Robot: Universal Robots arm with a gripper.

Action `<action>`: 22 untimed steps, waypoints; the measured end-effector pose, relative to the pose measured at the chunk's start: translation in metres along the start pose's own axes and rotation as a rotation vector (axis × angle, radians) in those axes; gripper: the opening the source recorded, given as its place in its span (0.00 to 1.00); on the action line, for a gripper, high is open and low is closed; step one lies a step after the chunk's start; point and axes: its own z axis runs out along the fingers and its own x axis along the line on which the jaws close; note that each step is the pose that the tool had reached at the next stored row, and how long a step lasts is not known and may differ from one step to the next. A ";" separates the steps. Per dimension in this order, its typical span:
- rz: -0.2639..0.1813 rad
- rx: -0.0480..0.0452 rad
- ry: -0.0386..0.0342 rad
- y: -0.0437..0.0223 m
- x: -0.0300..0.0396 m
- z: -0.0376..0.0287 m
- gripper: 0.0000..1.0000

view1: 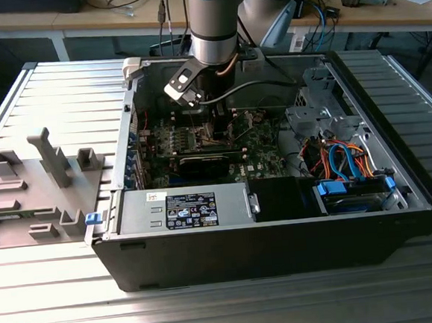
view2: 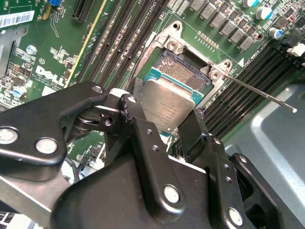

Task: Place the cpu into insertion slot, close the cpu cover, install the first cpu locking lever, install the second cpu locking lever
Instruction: 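Place the cpu into insertion slot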

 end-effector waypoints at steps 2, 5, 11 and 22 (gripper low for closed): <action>0.000 0.0000 -0.0005 0.0000 0.0000 0.0000 0.54; 0.000 0.0001 -0.0024 0.0000 0.0000 0.0001 0.54; 0.000 0.0005 -0.0080 0.0000 0.0000 0.0002 0.54; -0.001 0.0009 -0.0153 -0.0001 0.0000 0.0020 0.54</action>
